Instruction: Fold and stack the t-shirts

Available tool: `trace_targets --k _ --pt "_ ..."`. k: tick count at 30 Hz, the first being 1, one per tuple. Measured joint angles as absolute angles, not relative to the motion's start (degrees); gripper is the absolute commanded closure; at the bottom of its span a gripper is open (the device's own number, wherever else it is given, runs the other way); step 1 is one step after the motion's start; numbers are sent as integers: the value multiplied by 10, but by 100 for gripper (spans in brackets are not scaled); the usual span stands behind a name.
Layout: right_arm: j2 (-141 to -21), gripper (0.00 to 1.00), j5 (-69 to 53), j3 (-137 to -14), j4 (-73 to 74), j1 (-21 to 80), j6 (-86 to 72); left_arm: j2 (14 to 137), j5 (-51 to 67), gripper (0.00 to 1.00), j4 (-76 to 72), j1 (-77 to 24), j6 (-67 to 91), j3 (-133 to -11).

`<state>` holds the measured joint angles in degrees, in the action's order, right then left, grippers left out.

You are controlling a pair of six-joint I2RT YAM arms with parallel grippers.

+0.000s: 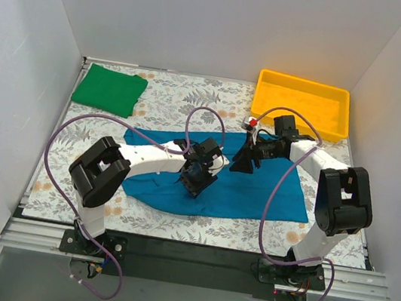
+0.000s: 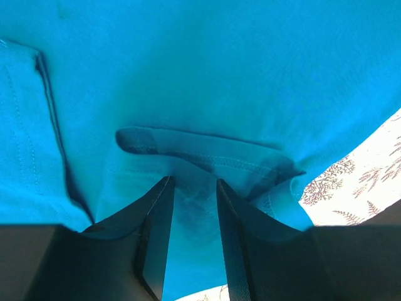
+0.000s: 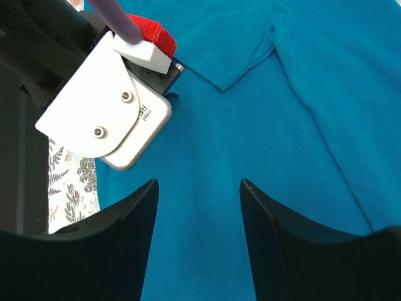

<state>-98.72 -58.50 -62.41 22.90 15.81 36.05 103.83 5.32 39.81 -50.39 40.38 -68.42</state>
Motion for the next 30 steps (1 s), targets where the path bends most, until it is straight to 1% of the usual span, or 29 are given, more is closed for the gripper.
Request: trace_targets --k 1,12,15,18,19,25,30 --pt "-987 39 -585 -624 229 158 361 1038 53 69 399 -504 403 -684" --pt "-987 39 -590 -624 231 157 362 1050 49 87 399 -504 401 -683" --pt "-987 39 -592 -624 232 156 362 1050 44 90 397 -504 401 -681" --pt "-987 39 -594 -624 235 153 362 1050 35 99 394 -506 401 -679" --pt "-987 39 -596 -624 236 152 362 1049 32 100 393 -507 401 -679" --pt "-987 39 -602 -625 239 146 362 1033 10 100 385 -515 401 -668" --pt "-987 39 -602 -625 239 145 362 975 -1 100 378 -519 401 -657"
